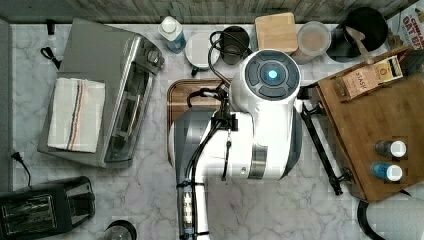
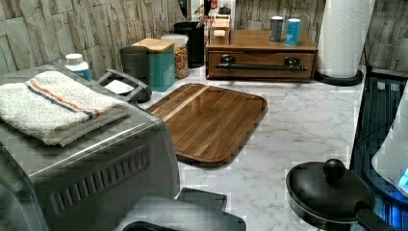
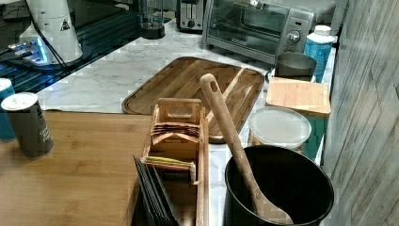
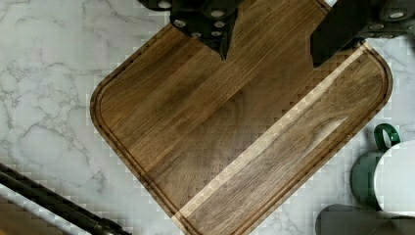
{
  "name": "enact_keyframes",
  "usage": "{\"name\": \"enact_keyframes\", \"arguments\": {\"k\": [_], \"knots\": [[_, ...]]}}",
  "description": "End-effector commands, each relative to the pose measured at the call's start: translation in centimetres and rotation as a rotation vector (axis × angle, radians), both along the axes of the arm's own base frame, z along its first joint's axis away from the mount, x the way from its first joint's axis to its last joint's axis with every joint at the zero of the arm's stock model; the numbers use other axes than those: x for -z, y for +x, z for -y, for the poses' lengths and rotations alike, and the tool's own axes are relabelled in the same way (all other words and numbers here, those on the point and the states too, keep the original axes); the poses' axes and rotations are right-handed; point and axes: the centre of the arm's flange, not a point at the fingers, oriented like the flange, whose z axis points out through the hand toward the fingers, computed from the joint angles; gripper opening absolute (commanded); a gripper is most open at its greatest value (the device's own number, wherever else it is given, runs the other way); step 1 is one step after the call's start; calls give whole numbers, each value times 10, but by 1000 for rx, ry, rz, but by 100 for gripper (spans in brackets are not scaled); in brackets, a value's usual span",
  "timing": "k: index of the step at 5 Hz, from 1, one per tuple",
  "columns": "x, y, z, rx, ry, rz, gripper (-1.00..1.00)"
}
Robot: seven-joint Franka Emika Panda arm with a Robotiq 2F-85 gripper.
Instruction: Open the drawer.
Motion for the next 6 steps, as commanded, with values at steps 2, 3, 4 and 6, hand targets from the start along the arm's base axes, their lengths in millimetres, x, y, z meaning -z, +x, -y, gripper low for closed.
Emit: {"name": "enact_keyframes", "arguments": {"k": [2,3,4,6], "knots": [[8,-16,-8,-99,-25,46,100],[16,-41,10,-432,17,41,100],[20,-64,35,-647,30,50,100],[63,-108,88,-942,-30,180,100]]}}
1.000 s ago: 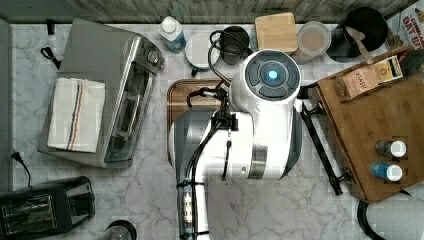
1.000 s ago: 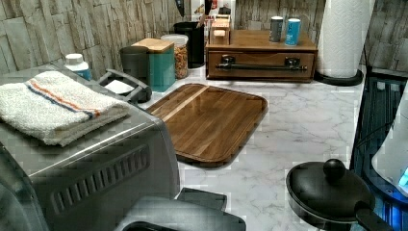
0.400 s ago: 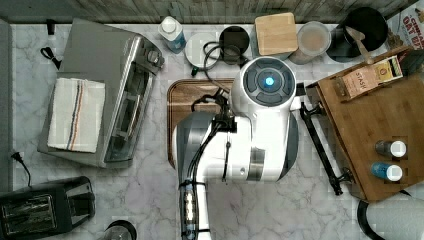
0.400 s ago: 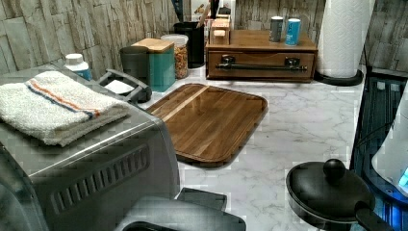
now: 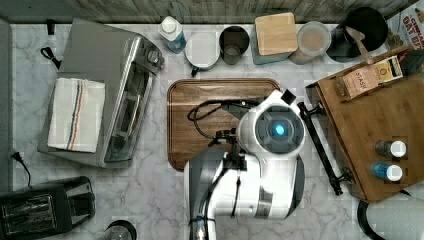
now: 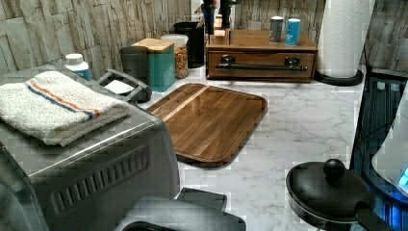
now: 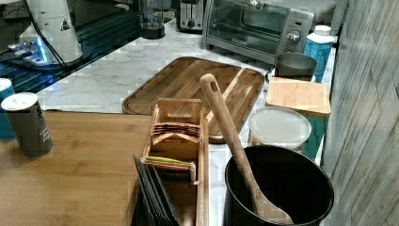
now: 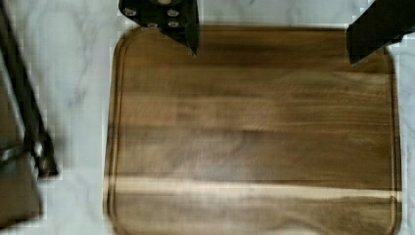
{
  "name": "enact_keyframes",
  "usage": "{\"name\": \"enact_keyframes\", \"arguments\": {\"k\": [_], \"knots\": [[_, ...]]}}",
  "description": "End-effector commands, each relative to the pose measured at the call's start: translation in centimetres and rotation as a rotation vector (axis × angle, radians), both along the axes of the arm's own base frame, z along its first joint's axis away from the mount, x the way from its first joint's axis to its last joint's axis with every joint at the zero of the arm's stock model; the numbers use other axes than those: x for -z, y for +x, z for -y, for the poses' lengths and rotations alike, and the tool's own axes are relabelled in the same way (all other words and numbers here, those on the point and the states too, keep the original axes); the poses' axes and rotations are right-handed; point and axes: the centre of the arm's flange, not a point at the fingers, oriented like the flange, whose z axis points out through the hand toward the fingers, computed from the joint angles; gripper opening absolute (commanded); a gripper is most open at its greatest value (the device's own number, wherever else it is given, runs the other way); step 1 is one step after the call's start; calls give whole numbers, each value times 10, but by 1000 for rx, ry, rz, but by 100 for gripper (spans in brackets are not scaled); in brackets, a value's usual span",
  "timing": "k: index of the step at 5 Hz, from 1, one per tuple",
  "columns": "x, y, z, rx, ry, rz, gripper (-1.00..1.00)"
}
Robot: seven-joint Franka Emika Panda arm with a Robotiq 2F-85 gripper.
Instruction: Open the drawer.
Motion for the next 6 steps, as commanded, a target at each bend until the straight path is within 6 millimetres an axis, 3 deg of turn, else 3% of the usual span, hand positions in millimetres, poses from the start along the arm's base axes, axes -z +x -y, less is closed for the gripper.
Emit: {"name": "enact_keyframes", "arguments": {"k": [1,5,6], "knots": [[27,-47,90,-199,-5,92,100],[74,-47,185,-452,-77,171,100],[86,-51,192,-453,-86,210,100]]}}
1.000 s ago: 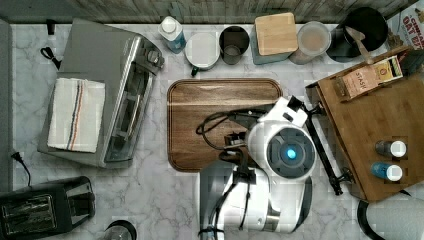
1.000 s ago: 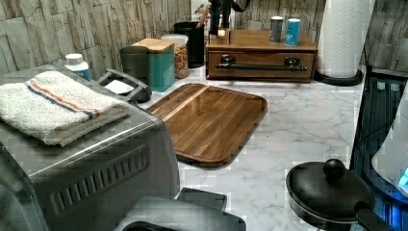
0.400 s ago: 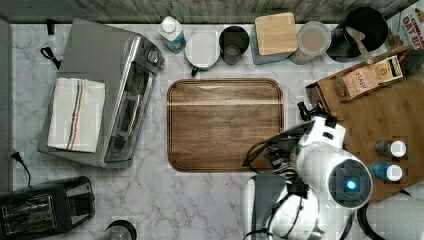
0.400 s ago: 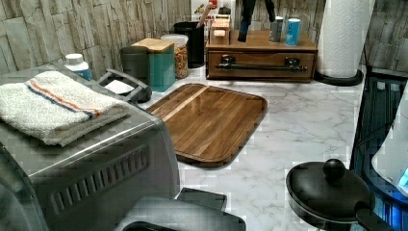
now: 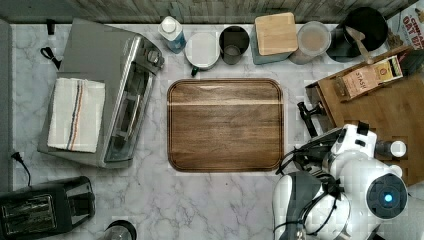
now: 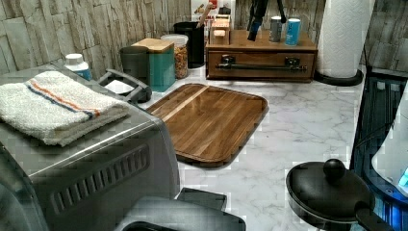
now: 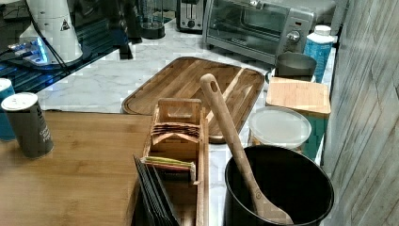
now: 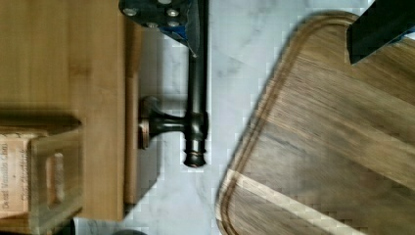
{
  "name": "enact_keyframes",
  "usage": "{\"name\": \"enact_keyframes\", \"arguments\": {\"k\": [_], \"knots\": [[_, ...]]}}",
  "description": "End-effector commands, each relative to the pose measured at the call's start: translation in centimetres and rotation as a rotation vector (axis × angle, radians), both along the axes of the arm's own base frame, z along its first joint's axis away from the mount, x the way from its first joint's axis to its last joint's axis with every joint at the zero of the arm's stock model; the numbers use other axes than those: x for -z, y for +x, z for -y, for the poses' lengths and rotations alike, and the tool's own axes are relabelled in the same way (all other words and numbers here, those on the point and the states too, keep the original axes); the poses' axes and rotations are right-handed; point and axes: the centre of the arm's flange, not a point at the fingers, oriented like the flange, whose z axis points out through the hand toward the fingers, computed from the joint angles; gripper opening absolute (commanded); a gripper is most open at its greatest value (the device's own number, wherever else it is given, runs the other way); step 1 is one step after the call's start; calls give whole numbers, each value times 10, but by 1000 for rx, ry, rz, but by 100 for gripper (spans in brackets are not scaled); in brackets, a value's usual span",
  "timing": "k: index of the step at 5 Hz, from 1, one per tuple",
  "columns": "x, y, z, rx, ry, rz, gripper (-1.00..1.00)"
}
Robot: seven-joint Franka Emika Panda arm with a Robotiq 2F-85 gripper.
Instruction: Open the drawer.
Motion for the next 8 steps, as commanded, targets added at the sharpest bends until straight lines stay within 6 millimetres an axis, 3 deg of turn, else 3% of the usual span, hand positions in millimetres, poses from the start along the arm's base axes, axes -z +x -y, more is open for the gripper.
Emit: {"name": "enact_keyframes", "arguments": {"k": [1,3,4,5,8], "knots": [[33,16,10,-64,-18,19,100],[45,18,32,-21,-7,152,100],[43,26,34,0,-32,94,100],[59,27,31,18,-19,66,100],[90,5,49,121,-39,15,100]]}}
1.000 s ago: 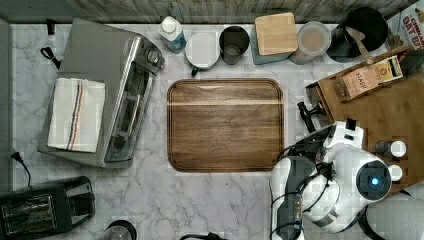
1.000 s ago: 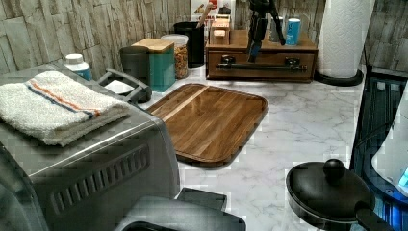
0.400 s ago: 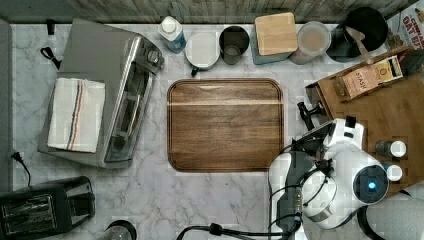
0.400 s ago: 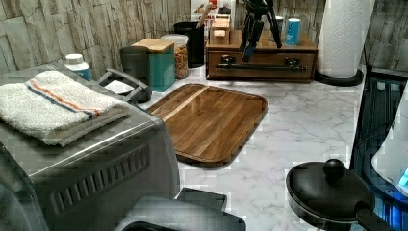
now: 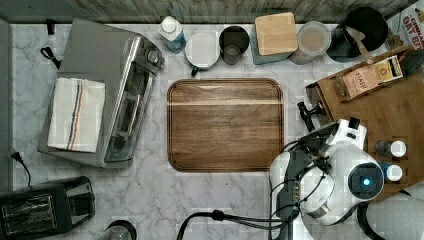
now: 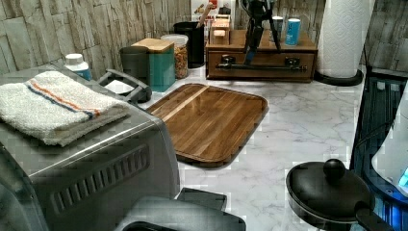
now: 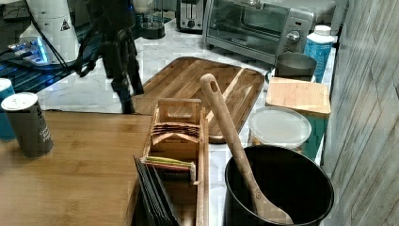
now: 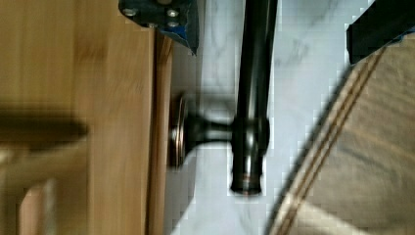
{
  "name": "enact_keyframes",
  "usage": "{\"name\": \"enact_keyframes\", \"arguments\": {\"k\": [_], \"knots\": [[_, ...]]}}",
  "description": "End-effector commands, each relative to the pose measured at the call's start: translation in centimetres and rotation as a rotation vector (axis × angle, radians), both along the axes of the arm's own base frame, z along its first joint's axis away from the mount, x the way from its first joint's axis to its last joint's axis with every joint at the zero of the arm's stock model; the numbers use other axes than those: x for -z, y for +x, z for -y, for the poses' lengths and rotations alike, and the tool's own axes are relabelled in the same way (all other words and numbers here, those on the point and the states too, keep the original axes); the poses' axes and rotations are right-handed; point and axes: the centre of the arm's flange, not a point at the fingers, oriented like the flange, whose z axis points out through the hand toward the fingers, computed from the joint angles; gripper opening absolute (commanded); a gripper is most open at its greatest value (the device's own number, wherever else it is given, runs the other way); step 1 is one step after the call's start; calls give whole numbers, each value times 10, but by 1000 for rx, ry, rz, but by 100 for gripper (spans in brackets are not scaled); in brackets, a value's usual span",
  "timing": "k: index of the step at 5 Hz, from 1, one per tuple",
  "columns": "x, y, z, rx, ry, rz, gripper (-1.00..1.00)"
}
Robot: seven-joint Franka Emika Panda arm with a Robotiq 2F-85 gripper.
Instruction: Open the drawer.
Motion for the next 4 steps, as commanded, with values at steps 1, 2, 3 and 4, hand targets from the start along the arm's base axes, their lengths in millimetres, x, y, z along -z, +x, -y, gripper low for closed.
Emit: {"name": "enact_keyframes", "arguments": {"k": [1,2,3,4], "knots": [[15,-23,23,111,31,32,100],[22,-25,15,114,25,35,100],[28,-24,7,83,37,3,100],[36,-27,-3,72,42,17,100]]}}
